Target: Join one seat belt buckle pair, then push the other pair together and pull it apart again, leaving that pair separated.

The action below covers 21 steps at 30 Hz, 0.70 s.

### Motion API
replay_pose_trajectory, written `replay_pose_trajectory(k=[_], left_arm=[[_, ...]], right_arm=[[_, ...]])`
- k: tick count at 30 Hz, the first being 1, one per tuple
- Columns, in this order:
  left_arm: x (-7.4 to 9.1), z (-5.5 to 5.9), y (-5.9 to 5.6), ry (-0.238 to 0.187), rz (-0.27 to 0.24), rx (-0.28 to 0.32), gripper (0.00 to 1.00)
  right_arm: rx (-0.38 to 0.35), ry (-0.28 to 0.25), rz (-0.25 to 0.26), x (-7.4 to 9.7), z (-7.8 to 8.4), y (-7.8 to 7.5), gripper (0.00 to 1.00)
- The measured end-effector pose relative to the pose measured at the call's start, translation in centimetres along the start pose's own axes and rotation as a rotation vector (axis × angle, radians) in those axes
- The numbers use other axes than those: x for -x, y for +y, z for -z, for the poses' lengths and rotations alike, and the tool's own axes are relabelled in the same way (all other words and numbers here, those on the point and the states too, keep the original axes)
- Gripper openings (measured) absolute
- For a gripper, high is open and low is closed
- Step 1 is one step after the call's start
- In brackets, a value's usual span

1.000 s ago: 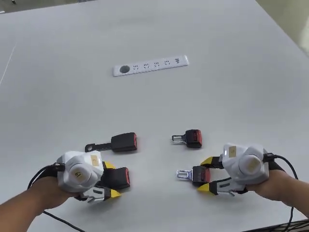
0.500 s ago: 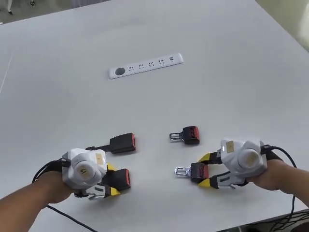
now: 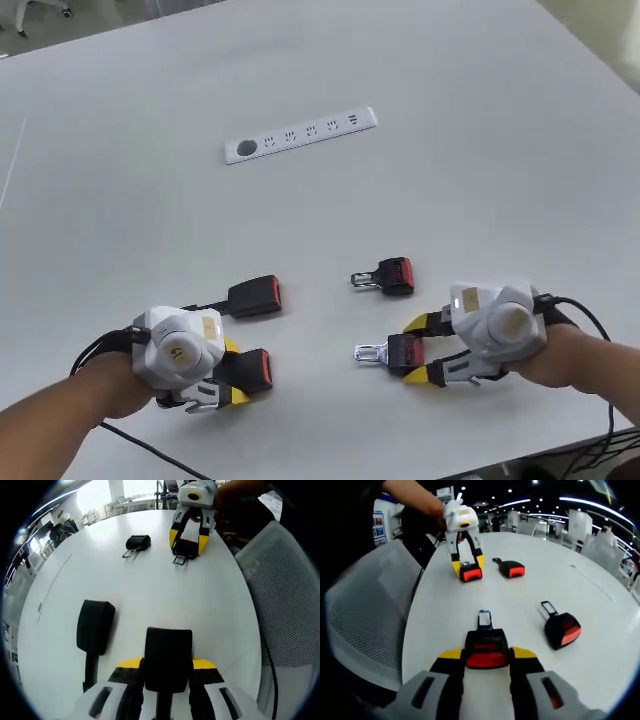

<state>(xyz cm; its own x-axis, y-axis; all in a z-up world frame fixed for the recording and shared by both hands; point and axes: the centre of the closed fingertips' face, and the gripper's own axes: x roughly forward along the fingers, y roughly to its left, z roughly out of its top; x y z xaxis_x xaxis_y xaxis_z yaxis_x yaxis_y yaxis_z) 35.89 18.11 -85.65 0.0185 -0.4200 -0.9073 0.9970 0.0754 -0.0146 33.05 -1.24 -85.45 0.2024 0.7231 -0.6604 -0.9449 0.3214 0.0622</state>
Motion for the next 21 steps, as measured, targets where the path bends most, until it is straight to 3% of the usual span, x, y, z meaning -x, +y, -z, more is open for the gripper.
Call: replay_pose_trajectory(k=[21], left_arm=[[0.1,0.1,0.0,0.013,0.015,-0.026,0.36]], right_arm=[[0.002,-0.058,-0.031,-3.4,-3.1,0.9,0.35]])
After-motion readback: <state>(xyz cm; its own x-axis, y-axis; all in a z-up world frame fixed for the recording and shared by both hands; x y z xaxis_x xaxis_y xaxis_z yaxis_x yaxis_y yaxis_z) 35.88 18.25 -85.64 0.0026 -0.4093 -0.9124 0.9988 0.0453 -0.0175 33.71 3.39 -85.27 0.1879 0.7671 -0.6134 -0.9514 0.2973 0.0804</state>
